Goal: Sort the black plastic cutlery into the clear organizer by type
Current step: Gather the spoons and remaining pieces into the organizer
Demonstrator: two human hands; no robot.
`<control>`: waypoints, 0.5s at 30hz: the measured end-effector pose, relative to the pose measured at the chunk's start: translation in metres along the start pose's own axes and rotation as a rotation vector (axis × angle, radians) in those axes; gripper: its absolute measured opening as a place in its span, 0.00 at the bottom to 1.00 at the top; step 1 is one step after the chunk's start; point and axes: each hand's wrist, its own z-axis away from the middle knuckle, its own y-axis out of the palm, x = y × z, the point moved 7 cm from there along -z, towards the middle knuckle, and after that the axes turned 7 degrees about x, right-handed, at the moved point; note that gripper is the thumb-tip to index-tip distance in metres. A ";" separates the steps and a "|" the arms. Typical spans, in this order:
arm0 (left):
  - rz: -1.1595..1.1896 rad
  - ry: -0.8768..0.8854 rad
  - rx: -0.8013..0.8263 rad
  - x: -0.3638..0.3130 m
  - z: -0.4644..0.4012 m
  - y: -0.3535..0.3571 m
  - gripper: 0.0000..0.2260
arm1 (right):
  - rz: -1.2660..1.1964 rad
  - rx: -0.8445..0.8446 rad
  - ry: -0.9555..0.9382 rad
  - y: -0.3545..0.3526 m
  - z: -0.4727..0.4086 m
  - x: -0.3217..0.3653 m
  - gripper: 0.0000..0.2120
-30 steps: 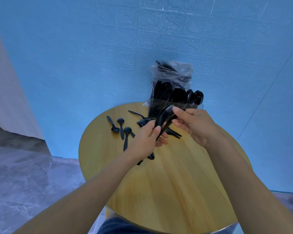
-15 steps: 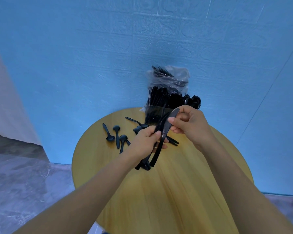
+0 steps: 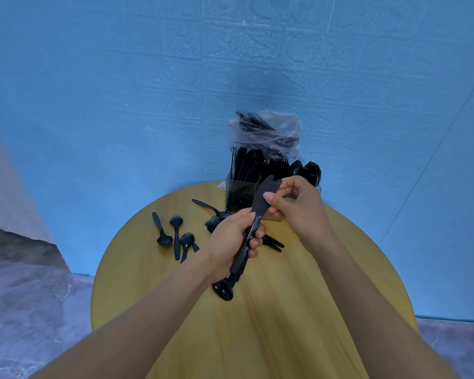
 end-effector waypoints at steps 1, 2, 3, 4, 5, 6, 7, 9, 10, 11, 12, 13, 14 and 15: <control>-0.007 -0.011 0.002 0.000 -0.002 -0.001 0.13 | 0.010 -0.003 -0.001 0.000 -0.003 -0.002 0.09; -0.023 -0.020 -0.004 -0.001 -0.005 -0.002 0.14 | 0.032 -0.013 -0.005 -0.001 -0.006 -0.003 0.09; -0.058 -0.023 -0.017 -0.002 -0.008 -0.004 0.15 | 0.066 -0.026 -0.011 -0.001 -0.009 -0.004 0.10; -0.113 -0.021 -0.033 -0.003 -0.010 -0.007 0.15 | 0.094 -0.035 -0.018 0.000 -0.011 -0.004 0.12; -0.174 -0.016 -0.043 -0.004 -0.012 -0.009 0.13 | 0.101 -0.035 -0.017 0.001 -0.014 -0.006 0.15; -0.223 -0.012 -0.046 -0.005 -0.014 -0.011 0.11 | 0.094 -0.018 -0.006 0.003 -0.016 -0.007 0.18; -0.257 -0.014 -0.041 -0.006 -0.016 -0.013 0.09 | 0.091 0.018 0.015 0.005 -0.019 -0.010 0.21; -0.306 -0.036 -0.016 -0.007 -0.020 -0.020 0.09 | 0.080 0.139 0.060 0.011 -0.024 -0.014 0.21; -0.326 -0.053 -0.001 -0.008 -0.022 -0.023 0.09 | 0.056 0.194 0.071 0.013 -0.028 -0.015 0.16; -0.343 -0.068 0.014 -0.010 -0.026 -0.027 0.10 | 0.038 0.224 0.071 0.014 -0.032 -0.015 0.10; -0.362 -0.074 0.025 -0.013 -0.030 -0.030 0.10 | 0.031 0.223 0.062 0.014 -0.039 -0.015 0.06; -0.391 -0.069 0.030 -0.017 -0.036 -0.034 0.11 | 0.027 0.204 0.050 0.012 -0.047 -0.015 0.04; -0.437 -0.053 0.026 -0.023 -0.043 -0.037 0.11 | 0.015 0.179 0.042 0.011 -0.055 -0.015 0.04; -0.497 -0.033 0.012 -0.030 -0.050 -0.041 0.12 | 0.005 0.153 0.039 0.010 -0.064 -0.015 0.04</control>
